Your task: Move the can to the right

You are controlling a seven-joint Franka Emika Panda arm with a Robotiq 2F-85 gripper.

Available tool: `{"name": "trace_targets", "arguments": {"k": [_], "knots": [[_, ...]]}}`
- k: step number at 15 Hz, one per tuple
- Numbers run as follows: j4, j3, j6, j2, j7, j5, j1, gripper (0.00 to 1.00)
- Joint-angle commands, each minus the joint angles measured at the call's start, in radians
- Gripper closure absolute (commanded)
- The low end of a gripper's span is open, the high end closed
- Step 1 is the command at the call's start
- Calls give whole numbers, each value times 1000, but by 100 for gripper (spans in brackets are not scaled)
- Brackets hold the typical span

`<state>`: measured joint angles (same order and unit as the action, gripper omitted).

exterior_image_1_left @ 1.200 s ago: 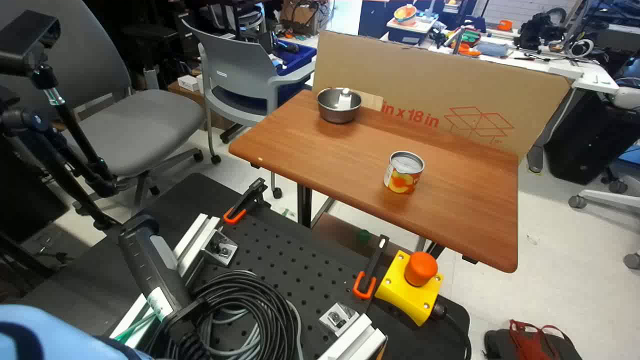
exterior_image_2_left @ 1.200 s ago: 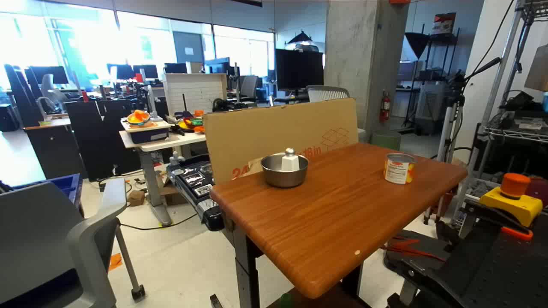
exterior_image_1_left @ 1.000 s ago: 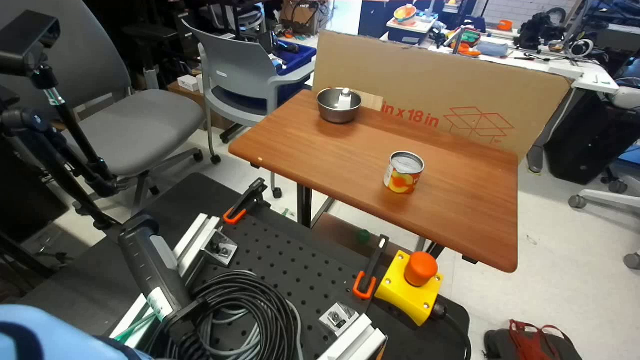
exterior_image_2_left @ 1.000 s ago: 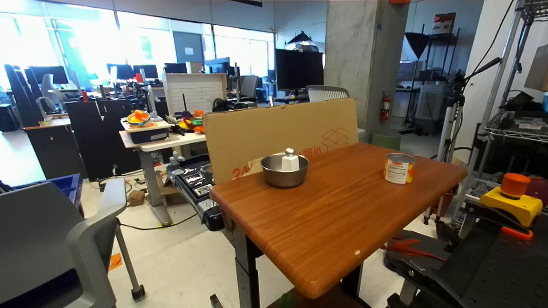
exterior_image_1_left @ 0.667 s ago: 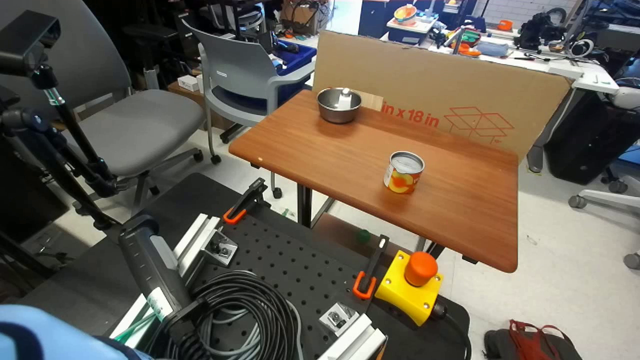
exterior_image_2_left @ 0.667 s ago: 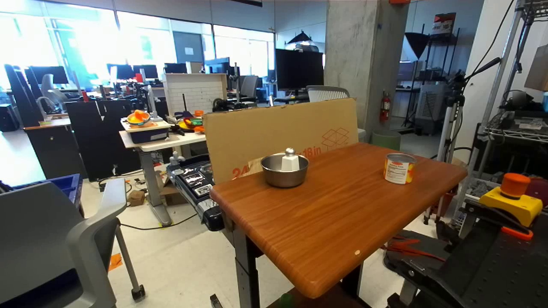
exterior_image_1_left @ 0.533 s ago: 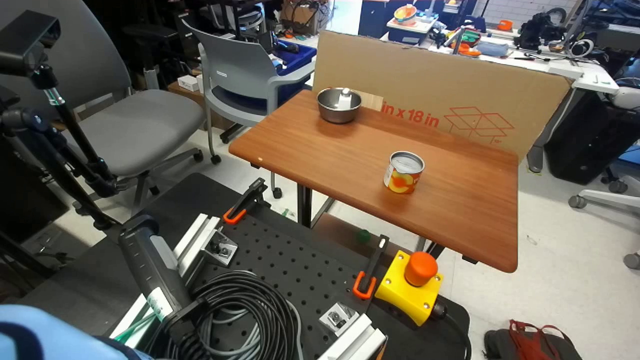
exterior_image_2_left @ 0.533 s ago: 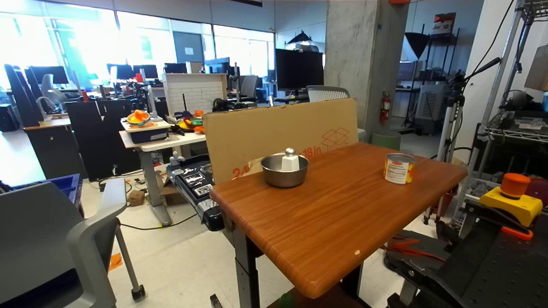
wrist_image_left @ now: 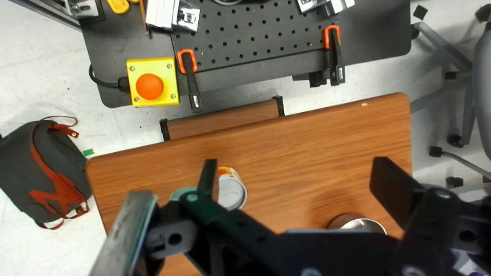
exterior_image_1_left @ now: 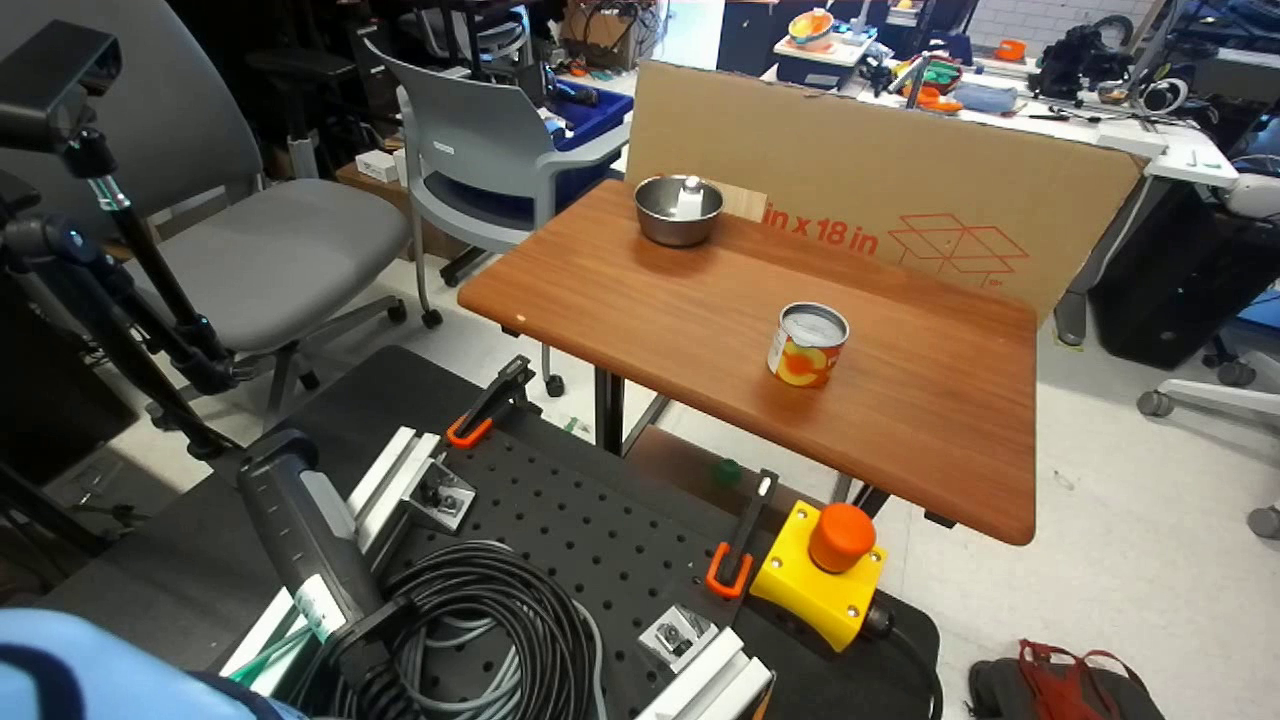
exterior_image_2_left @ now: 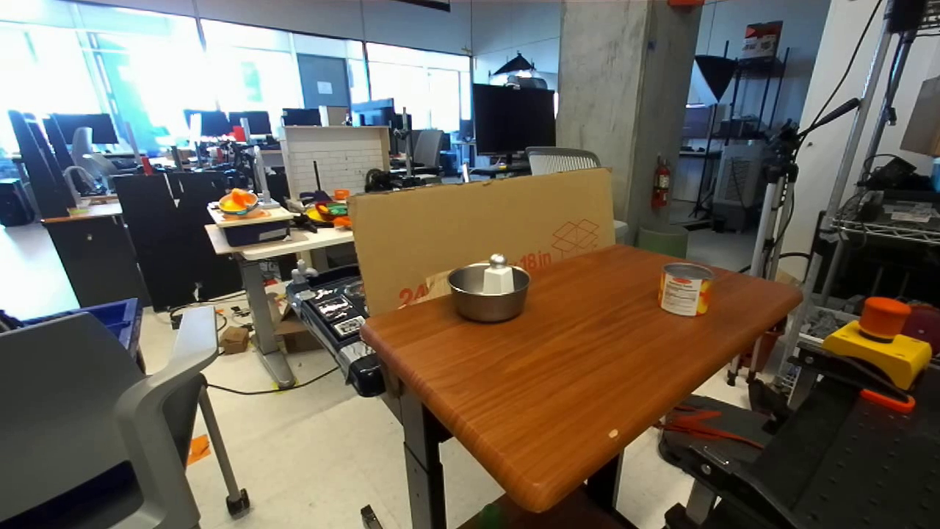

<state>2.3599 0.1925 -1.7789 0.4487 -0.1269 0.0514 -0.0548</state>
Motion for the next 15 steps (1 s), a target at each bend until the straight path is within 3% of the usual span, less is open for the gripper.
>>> {"name": "trace_targets", "arguments": {"k": [1,6,15], "knots": [[-53,-53,-104,-192,51,62,17,0],[-155,-113,-148,-440,63,94,38,0],[-379,-164,-92,-778,65,75,34,0]]}}
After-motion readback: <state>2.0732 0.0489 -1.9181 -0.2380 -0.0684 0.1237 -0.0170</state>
